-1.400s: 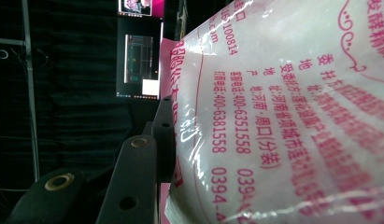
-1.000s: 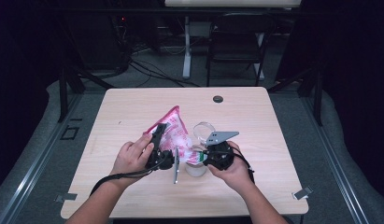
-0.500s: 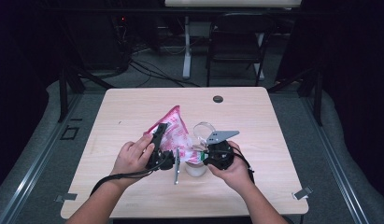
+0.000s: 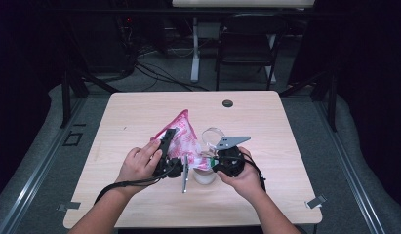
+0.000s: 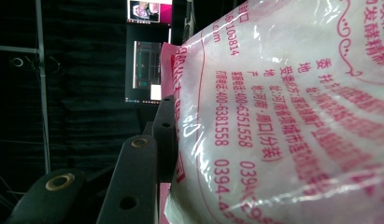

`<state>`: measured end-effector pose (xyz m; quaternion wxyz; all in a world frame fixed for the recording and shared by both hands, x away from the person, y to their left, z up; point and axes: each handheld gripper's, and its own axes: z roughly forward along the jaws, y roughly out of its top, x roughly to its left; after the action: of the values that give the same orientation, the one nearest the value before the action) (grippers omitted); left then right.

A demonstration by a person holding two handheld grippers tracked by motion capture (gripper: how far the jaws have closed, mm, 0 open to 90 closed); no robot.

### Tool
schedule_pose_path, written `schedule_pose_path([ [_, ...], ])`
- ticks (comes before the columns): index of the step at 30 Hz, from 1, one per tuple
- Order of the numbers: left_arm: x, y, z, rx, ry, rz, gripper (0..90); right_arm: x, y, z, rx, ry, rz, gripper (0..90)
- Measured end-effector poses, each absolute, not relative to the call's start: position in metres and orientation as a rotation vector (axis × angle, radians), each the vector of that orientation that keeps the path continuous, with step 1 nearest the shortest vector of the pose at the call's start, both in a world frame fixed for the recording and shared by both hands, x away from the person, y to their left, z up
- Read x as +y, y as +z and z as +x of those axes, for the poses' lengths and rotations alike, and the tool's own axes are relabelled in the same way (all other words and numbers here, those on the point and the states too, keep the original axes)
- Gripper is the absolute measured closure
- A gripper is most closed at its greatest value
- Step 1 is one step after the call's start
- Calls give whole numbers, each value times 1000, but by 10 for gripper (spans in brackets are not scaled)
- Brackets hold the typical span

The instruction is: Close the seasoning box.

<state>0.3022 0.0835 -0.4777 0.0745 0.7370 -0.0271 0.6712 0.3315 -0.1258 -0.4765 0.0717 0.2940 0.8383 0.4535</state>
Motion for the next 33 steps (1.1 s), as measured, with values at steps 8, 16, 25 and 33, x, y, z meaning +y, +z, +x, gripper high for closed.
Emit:
schedule_pose_path([
  [8,83,-477,301,-90,2019,2208,651,-126,-477,332,2516,1365,895,900],
  [16,82,-477,301,-99,2019,2196,651,-126,-478,332,2506,1376,906,900],
  [25,80,-476,300,-96,2024,2199,652,-127,-478,333,2507,1375,911,900],
  [33,80,-476,301,-102,2016,2184,652,-128,-479,334,2507,1371,915,900],
])
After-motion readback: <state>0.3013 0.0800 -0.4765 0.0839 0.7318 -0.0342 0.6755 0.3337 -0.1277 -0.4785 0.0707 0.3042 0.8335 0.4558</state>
